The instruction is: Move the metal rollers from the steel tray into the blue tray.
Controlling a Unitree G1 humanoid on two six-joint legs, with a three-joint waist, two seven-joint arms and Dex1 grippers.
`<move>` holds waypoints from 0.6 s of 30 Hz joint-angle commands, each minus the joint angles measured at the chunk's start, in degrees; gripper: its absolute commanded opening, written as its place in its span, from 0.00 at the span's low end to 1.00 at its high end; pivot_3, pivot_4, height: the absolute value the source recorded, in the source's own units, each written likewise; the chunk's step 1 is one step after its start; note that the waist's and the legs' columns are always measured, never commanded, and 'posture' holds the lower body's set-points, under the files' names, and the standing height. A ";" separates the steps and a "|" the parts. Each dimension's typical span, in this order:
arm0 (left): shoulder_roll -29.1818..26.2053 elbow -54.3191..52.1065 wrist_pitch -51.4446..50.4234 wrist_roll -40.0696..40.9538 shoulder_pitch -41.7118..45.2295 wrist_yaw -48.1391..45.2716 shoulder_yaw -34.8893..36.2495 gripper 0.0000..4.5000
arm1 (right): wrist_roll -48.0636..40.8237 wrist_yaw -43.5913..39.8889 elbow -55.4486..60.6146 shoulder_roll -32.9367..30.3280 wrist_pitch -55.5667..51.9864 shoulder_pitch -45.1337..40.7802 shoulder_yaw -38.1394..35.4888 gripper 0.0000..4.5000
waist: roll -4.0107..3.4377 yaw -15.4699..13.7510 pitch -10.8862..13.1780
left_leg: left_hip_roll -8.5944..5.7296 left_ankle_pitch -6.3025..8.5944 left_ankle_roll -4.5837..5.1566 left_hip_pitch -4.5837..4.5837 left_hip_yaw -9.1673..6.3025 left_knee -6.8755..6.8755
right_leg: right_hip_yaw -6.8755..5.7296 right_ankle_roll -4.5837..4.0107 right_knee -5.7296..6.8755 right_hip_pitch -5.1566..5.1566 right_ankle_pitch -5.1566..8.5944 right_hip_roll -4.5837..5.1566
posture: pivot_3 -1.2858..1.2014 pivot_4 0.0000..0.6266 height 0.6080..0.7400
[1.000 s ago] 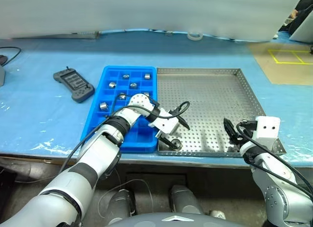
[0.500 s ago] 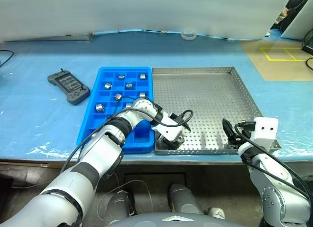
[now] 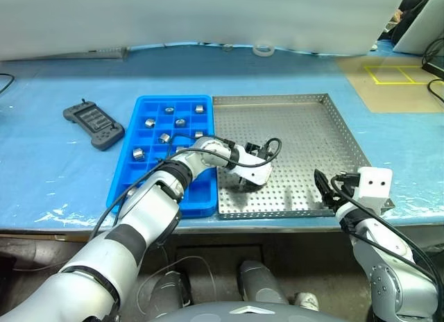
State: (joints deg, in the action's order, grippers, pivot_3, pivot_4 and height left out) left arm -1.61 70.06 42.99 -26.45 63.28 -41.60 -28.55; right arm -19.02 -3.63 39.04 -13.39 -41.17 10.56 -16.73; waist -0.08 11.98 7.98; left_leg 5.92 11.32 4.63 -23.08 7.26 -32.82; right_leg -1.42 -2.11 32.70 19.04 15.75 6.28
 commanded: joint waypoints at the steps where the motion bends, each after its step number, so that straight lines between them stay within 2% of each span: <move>1: -0.14 0.28 -1.37 1.58 2.56 0.69 2.11 0.90 | 0.42 0.07 0.57 -0.01 1.60 -1.02 -0.21 0.73 | 0.00 -0.02 0.00 | 0.00 0.00 0.00 0.00 0.00 0.00 | 0.00 0.00 0.00 0.00 0.00 0.00 | 0.30 0.24 1.00; 3: 0.07 0.28 -1.71 4.49 2.62 -1.76 4.30 0.90 | 0.42 -0.11 0.22 -0.05 1.74 -1.56 0.11 0.73 | 0.00 -0.06 0.00 | 0.00 0.00 0.00 0.00 0.00 0.00 | 0.00 0.00 0.00 0.00 0.00 0.00 | 0.30 0.24 1.00; 7: 1.55 -2.40 -3.96 15.88 1.61 -15.42 11.58 0.90 | 0.26 -1.14 -1.11 -0.72 2.16 -3.23 0.89 0.73 | 0.00 -0.23 0.00 | 0.00 0.00 0.01 -0.01 -0.01 0.01 | -0.01 -0.01 0.00 0.00 0.00 0.00 | 0.31 0.24 1.00; 10: 2.46 -7.69 -15.13 27.42 0.81 -29.42 18.07 0.90 | 0.11 -3.27 -3.00 -2.12 2.47 -5.41 2.14 0.73 | 0.00 -0.33 0.00 | -0.02 0.00 0.02 -0.02 -0.01 0.00 | -0.02 -0.04 0.02 0.01 -0.01 0.02 | 0.32 0.24 1.00; 12: 1.21 -12.86 -22.24 32.63 -0.24 -36.45 20.28 0.90 | -0.41 -5.43 -4.22 -3.30 2.74 -7.22 3.31 0.73 | 0.00 -0.34 0.00 | -0.02 0.01 0.03 -0.01 -0.01 0.00 | -0.02 -0.08 0.03 0.02 -0.03 0.03 | 0.33 0.24 1.00; 18: -4.18 -24.35 -38.88 39.01 -2.72 -35.63 25.07 0.90 | -2.36 -14.16 -9.34 -6.87 3.51 -13.34 8.36 0.73 | -0.02 -0.54 0.01 | -0.01 0.01 0.02 0.01 -0.01 0.03 | -0.05 -0.08 0.05 0.04 -0.03 0.03 | 0.36 0.24 1.00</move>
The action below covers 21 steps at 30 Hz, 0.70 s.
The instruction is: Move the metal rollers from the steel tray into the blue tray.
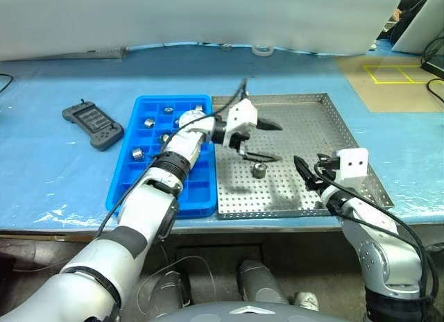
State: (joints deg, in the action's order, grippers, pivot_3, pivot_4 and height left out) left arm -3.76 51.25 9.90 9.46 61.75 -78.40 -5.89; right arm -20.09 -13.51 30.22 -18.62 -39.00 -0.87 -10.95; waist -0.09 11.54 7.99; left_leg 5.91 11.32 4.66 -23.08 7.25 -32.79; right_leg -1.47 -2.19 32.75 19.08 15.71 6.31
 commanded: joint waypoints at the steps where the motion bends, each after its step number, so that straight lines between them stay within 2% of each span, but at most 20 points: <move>1: -3.35 -7.69 -7.81 3.52 -2.38 2.02 2.95 0.90 | -1.28 -6.83 -1.46 -2.63 1.86 -2.37 4.52 0.73 | 0.00 -0.38 0.00 | 0.00 0.00 0.00 -0.02 0.00 0.01 | 0.00 0.00 -0.01 0.00 0.00 0.00 | 0.37 0.24 1.00; 4: -6.98 -14.38 -13.26 4.28 -6.81 4.76 3.88 0.90 | -0.65 -12.57 -5.31 -4.56 3.61 -3.92 9.35 0.73 | 0.00 -1.48 0.00 | 0.00 0.03 0.06 -0.07 -0.01 0.01 | -0.04 -0.01 -0.02 0.01 0.00 0.00 | 0.38 0.24 1.00; 7: -9.57 -20.58 -16.72 4.33 -11.88 7.42 3.87 0.90 | 1.26 -14.82 -10.55 -4.86 6.76 -6.32 11.89 0.73 | 0.00 -2.97 0.01 | 0.00 0.05 0.08 -0.17 -0.05 0.02 | -0.13 -0.01 0.00 0.03 0.00 0.00 | 0.40 0.24 1.00; 14: -12.30 -29.33 -21.62 4.66 -18.45 13.09 3.92 0.90 | 4.87 -16.38 -21.81 -5.09 13.95 -9.86 11.83 0.73 | 0.01 -8.20 0.03 | -0.02 0.05 0.09 -0.24 -0.05 -0.17 | -0.12 -0.36 -0.01 0.05 -0.02 0.00 | 0.42 0.24 1.00; 21: -13.51 -32.76 -23.30 5.55 -20.31 15.75 3.72 0.90 | 5.81 -17.15 -24.66 -4.95 17.38 -9.74 10.83 0.73 | 0.01 -9.64 0.03 | -0.02 0.04 0.08 -0.20 -0.03 -0.21 | -0.08 -0.41 0.01 0.05 -0.03 0.00 | 0.43 0.24 1.00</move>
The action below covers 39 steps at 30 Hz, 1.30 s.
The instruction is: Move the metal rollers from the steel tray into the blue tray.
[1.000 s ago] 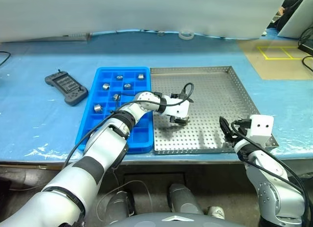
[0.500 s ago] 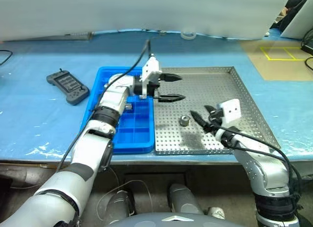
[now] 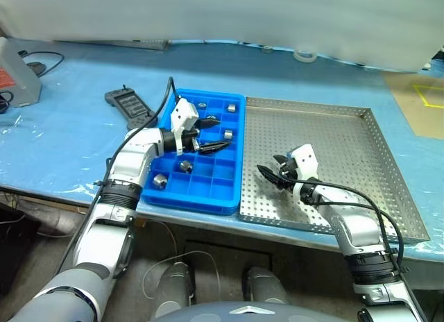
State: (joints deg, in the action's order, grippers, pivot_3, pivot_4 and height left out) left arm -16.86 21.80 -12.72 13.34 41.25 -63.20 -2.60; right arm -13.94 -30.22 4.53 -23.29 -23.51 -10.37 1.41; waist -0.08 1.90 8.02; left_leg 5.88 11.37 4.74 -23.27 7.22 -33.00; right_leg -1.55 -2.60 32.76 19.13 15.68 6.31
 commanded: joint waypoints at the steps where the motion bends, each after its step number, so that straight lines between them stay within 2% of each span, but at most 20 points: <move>1: -0.81 -3.90 -1.20 2.10 -0.12 0.29 0.51 0.90 | -0.35 -0.40 1.31 -0.44 2.03 0.16 -1.90 0.73 | 0.00 0.02 0.00 | 0.00 0.00 0.00 0.00 0.00 0.01 | 0.00 0.00 0.00 0.00 0.00 0.00 | 0.43 0.24 1.00; 10: -6.31 -8.40 -6.25 5.98 -2.98 -5.62 -0.39 0.90 | -0.21 0.22 3.95 -1.81 2.14 5.93 -4.47 0.73 | -0.01 0.16 0.00 | 0.01 -0.01 -0.03 0.03 0.02 0.15 | 0.01 0.00 -0.02 0.06 0.00 -0.01 | 0.42 0.24 1.00; 19: -5.57 -8.06 -5.50 5.47 -2.62 -3.95 -1.35 0.90 | 0.72 0.55 2.72 -0.36 3.37 6.37 -3.33 0.73 | -0.01 0.20 0.01 | 0.00 -0.05 -0.08 0.10 0.03 0.15 | 0.05 0.00 0.00 0.03 0.00 -0.01 | 0.42 0.24 1.00; 20: -5.61 -7.98 -5.23 5.29 -2.63 -3.82 -1.51 0.90 | 0.62 0.30 2.74 -0.19 3.56 6.34 -3.21 0.64 | -0.01 0.23 0.01 | 0.01 -0.05 -0.09 0.09 0.03 0.17 | 0.05 0.00 -0.01 0.04 0.00 -0.01 | 0.42 0.24 1.00; 21: -5.63 -7.85 -5.08 5.22 -2.61 -3.71 -1.62 0.90 | 0.65 0.08 2.74 -0.10 3.69 6.30 -3.03 0.60 | -0.01 0.27 0.01 | 0.00 -0.05 -0.09 0.08 0.03 0.19 | 0.05 0.00 -0.01 0.05 0.00 -0.01 | 0.42 0.24 1.00; 24: -6.07 -8.26 -5.64 5.56 -3.08 -3.71 -1.68 0.90 | 1.57 0.43 2.63 -0.20 3.52 6.32 -2.82 0.39 | -0.01 0.29 0.01 | 0.00 -0.05 -0.09 0.08 0.03 0.24 | 0.04 0.00 -0.02 0.06 0.00 -0.02 | 0.42 0.24 1.00; 25: -6.44 -8.53 -5.66 5.47 -3.47 -3.91 -1.82 0.90 | 1.48 0.07 2.49 -0.43 2.98 6.33 -2.80 0.37 | -0.01 0.29 0.01 | 0.00 -0.05 -0.09 0.08 0.03 0.24 | 0.04 0.00 -0.02 0.06 0.00 -0.02 | 0.42 0.24 1.00; 28: -7.85 -8.41 -4.87 4.31 -4.45 -3.95 -2.33 0.90 | 0.28 -4.66 5.04 -2.34 2.96 8.00 -1.36 0.37 | -0.01 0.27 0.01 | 0.00 -0.05 -0.09 0.08 0.03 0.24 | 0.04 0.00 -0.02 0.06 0.00 -0.02 | 0.42 0.24 1.00; 31: -9.53 -9.12 -6.17 5.88 -4.96 -4.89 -1.14 0.90 | 2.09 -4.09 5.28 -3.13 2.93 7.57 -0.63 0.37 | -0.01 0.32 0.01 | 0.02 -0.05 -0.09 0.09 0.03 0.25 | 0.04 0.00 -0.03 0.06 0.00 -0.03 | 0.42 0.24 1.00; 39: -13.56 -10.40 -7.24 8.56 -6.21 -3.71 3.28 0.90 | -3.27 -6.16 8.94 -1.24 -2.06 -3.09 -0.78 0.37 | -0.04 0.29 0.02 | 0.02 -0.12 -0.21 0.15 0.01 0.29 | 0.05 0.00 0.02 0.07 0.00 -0.05 | 0.46 0.24 1.00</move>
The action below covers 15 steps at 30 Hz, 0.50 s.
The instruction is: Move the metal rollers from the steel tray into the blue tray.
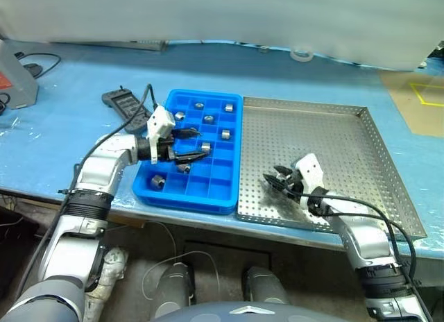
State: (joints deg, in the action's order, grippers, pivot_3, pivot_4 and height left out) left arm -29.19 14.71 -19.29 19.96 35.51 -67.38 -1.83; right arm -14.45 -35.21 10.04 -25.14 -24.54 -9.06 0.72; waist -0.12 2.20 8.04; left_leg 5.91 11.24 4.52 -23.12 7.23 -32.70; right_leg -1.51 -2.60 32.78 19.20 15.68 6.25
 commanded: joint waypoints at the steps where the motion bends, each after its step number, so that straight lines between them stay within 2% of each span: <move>1: -1.62 -3.76 -0.91 2.14 -0.81 1.11 3.10 0.90 | -3.32 -1.83 3.32 1.06 -1.53 -6.47 0.59 0.37 | 0.00 -0.08 0.00 | 0.00 0.00 0.00 0.00 0.00 0.02 | 0.00 0.00 0.00 0.01 0.00 0.00 | 0.46 0.24 1.00; 8: -3.79 -12.20 -4.51 4.54 -6.40 7.06 7.66 0.90 | -2.21 -6.93 -6.10 5.91 0.13 -18.63 7.25 0.37 | 0.03 -1.61 0.01 | 0.02 -0.12 -0.19 -0.06 -0.06 0.34 | -0.24 0.00 0.01 0.12 0.00 -0.03 | 0.53 0.24 1.00; 15: -5.63 -24.69 -9.69 7.20 -17.10 14.24 12.62 0.90 | -0.35 -14.36 -15.59 8.72 5.08 -23.93 12.79 0.37 | 0.12 -4.94 0.09 | 0.02 -0.29 -0.46 -0.15 -0.20 0.47 | -0.58 0.00 0.00 0.18 0.00 -0.02 | 0.60 0.24 1.00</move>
State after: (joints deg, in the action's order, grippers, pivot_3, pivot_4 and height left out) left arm -33.80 -5.06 -27.90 25.50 19.53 -54.96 8.30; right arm -14.23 -47.41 -6.14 -16.80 -21.53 -31.11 12.97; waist 0.00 -2.73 8.14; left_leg 5.92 10.96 4.06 -23.29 6.99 -32.23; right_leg -2.12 -2.61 32.79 19.38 15.68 6.24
